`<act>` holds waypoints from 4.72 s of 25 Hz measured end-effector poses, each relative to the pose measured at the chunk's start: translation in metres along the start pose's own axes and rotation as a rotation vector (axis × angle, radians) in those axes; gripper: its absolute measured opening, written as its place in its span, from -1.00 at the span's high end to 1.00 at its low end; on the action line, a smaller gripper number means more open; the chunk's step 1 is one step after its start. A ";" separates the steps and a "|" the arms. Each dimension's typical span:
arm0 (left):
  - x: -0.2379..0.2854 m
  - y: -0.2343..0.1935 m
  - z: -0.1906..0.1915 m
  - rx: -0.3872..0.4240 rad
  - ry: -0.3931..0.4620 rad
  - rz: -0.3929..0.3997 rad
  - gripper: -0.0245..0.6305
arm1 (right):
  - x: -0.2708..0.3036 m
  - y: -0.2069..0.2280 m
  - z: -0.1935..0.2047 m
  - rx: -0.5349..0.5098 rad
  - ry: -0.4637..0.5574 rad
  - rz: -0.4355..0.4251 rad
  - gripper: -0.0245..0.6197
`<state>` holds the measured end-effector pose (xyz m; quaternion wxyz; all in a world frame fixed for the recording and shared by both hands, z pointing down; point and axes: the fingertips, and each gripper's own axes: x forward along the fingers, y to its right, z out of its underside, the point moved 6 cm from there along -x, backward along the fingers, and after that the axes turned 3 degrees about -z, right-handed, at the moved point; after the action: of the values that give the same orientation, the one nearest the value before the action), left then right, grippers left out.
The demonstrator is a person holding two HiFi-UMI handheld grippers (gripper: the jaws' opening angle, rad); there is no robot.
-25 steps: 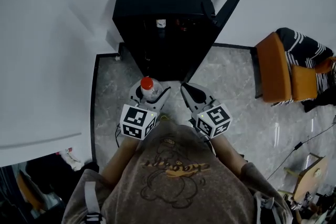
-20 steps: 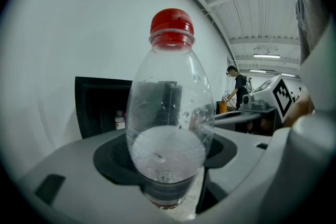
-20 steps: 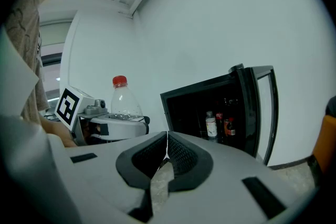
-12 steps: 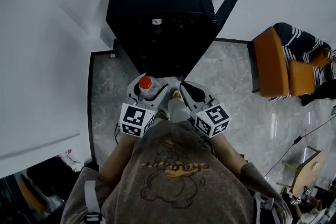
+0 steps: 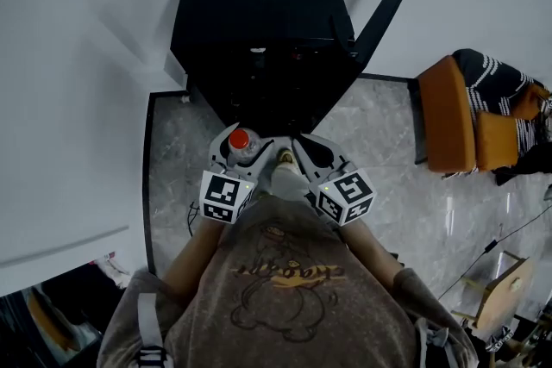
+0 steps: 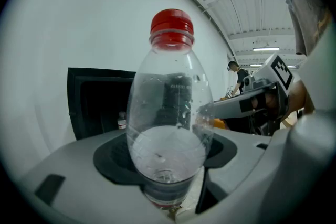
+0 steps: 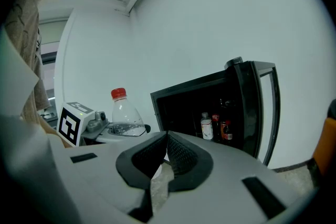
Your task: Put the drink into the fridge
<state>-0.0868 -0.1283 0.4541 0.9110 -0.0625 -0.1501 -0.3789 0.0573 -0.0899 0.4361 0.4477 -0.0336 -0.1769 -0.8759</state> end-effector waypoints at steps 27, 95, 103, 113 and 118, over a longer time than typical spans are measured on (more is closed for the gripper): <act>0.151 -0.094 0.042 0.016 -0.019 -0.151 -0.02 | 0.036 0.045 -0.011 -0.013 -0.038 -0.015 0.86; 0.259 -0.175 0.084 0.003 -0.026 -0.245 -0.15 | 0.055 0.073 0.007 0.033 -0.064 0.050 0.86; 0.230 -0.168 0.074 -0.020 -0.032 -0.244 -0.15 | 0.061 0.066 0.002 0.032 -0.062 0.019 0.86; 0.167 -0.134 0.050 -0.058 -0.050 -0.171 0.31 | 0.056 0.064 -0.005 0.027 -0.061 -0.003 0.86; 0.137 -0.114 0.031 -0.166 -0.059 -0.155 0.81 | 0.054 0.066 -0.011 0.017 -0.064 -0.015 0.86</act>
<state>-0.0834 -0.2938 0.5276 0.8658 -0.1370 -0.1496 -0.4574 0.0783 -0.1707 0.4555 0.4356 -0.0568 -0.1987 -0.8761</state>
